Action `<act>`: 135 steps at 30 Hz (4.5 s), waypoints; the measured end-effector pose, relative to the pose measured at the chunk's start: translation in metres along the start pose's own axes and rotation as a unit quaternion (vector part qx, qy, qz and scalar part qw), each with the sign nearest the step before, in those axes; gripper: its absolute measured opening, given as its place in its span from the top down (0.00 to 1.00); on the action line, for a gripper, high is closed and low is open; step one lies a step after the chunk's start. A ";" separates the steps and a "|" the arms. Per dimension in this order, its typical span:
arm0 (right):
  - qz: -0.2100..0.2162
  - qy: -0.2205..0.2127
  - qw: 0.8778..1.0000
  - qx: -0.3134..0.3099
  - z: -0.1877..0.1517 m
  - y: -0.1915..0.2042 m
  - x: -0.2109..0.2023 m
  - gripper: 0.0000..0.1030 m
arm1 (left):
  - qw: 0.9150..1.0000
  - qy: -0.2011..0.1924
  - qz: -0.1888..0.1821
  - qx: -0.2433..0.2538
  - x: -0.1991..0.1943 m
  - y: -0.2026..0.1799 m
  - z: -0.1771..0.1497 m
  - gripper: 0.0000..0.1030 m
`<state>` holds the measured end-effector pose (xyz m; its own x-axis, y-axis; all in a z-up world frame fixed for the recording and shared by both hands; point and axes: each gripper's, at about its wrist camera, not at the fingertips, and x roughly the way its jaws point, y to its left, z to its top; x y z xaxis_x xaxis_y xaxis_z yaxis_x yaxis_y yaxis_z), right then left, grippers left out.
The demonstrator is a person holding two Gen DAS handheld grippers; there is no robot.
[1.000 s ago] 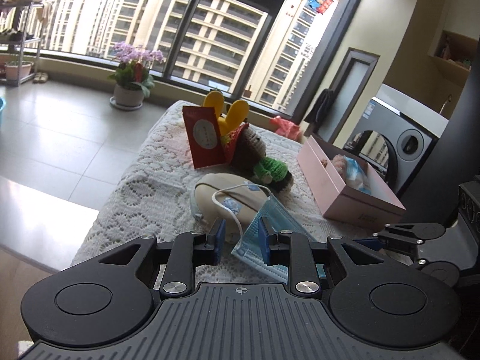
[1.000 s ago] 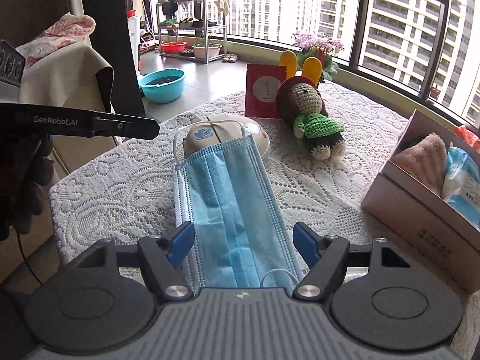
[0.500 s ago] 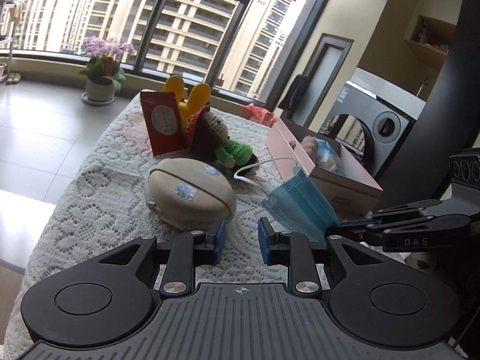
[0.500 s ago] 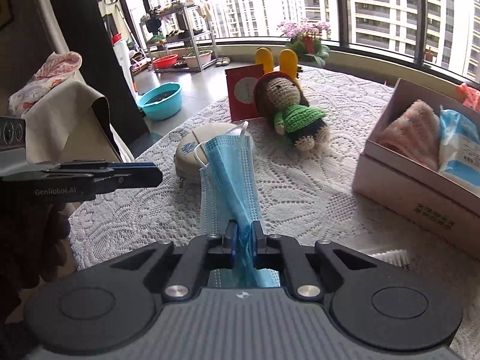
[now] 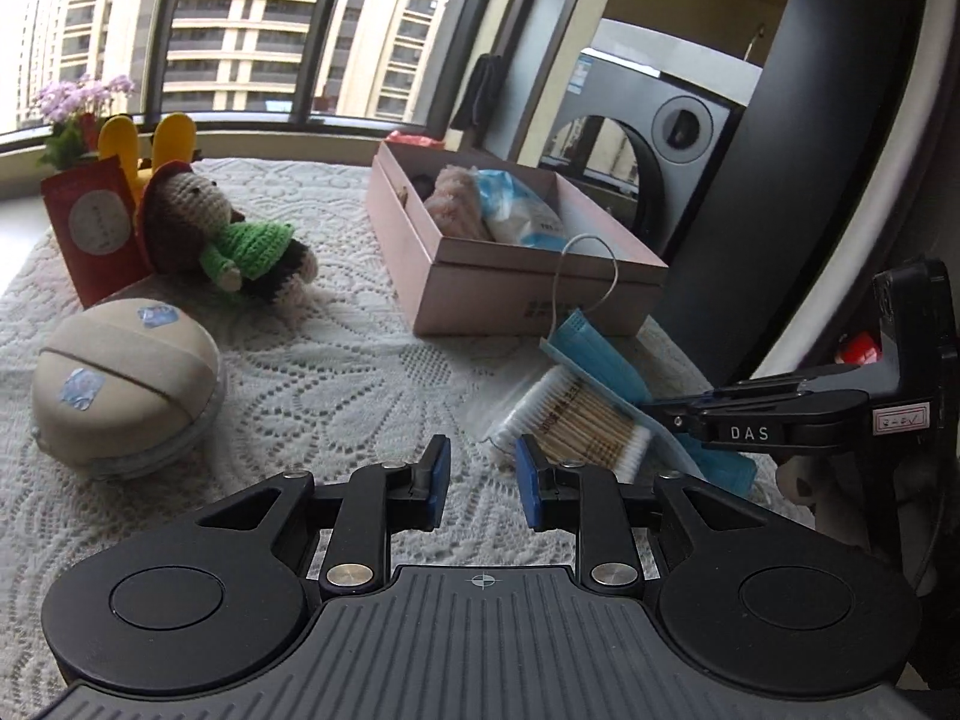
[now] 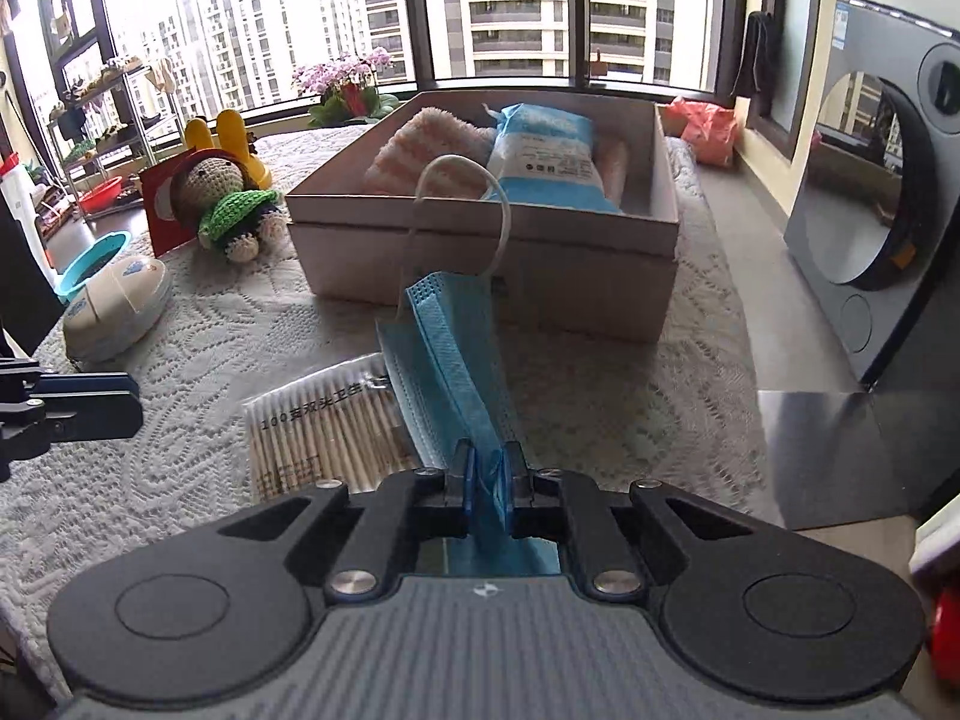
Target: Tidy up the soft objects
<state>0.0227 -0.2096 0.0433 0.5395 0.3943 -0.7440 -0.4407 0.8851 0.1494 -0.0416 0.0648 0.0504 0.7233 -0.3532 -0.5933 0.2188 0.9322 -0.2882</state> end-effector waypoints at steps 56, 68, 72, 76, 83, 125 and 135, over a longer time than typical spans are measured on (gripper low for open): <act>0.004 -0.117 0.992 -0.038 -0.026 0.004 -0.115 0.97 | 0.995 -0.043 0.058 0.070 0.005 -0.035 -0.006 0.27; -0.034 -0.154 0.987 0.009 -0.013 -0.029 -0.127 0.97 | 0.995 -0.056 -0.001 0.087 0.103 -0.051 0.138 0.24; -0.047 -0.144 0.988 0.017 -0.007 -0.036 -0.116 0.97 | 0.995 -0.050 0.039 0.078 0.136 -0.036 0.127 0.28; -0.047 -0.160 0.986 0.020 0.018 -0.043 -0.109 0.97 | 0.989 -0.143 -0.006 0.023 0.100 -0.016 0.124 0.28; -0.019 -0.208 0.978 0.028 0.130 -0.053 -0.051 0.96 | 0.994 -0.087 -0.065 0.022 0.089 -0.015 0.117 0.30; 0.064 -0.023 0.980 -0.185 0.179 0.207 0.141 0.11 | 0.971 -0.124 0.098 -0.179 -0.055 0.179 0.010 0.57; 0.070 -0.013 0.972 -0.222 0.178 0.211 0.144 0.11 | 0.982 -0.091 0.071 -0.148 0.001 0.242 0.079 0.57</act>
<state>0.1353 0.0783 0.0836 0.4674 0.5140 -0.7193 -0.7741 0.6308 -0.0523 0.0638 0.2967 0.0394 0.8438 -0.1767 -0.5067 -0.0729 0.8977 -0.4345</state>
